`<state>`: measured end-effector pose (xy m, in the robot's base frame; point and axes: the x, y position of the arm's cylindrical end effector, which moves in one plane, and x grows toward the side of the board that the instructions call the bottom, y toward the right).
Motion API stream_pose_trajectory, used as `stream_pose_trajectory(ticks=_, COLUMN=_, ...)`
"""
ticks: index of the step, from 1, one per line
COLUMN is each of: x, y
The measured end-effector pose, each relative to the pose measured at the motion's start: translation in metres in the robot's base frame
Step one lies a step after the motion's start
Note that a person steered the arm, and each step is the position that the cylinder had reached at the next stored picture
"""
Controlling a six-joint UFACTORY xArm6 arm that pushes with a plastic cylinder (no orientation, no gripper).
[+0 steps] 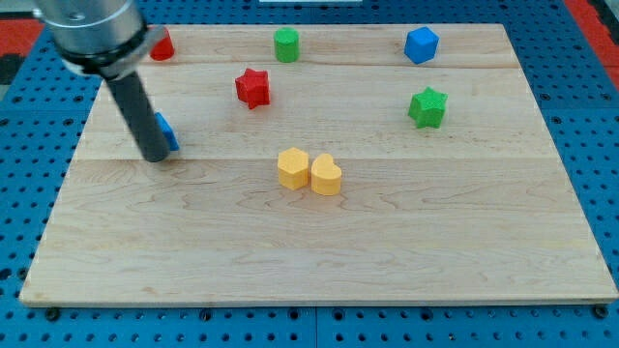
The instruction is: Move the red star diagonally bottom right to the green star
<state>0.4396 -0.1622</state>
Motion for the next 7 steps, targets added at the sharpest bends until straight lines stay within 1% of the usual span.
stream_pose_trajectory(ticks=1, x=-0.006, y=0.055)
stream_pose_trajectory(ticks=2, x=-0.018, y=0.057)
stream_pose_trajectory(ticks=3, x=-0.032, y=-0.017)
stream_pose_trajectory(ticks=4, x=-0.082, y=-0.013)
stream_pose_trajectory(ticks=5, x=-0.101, y=-0.013)
stream_pose_trajectory(ticks=6, x=-0.128, y=0.002)
stream_pose_trajectory(ticks=7, x=-0.123, y=0.064)
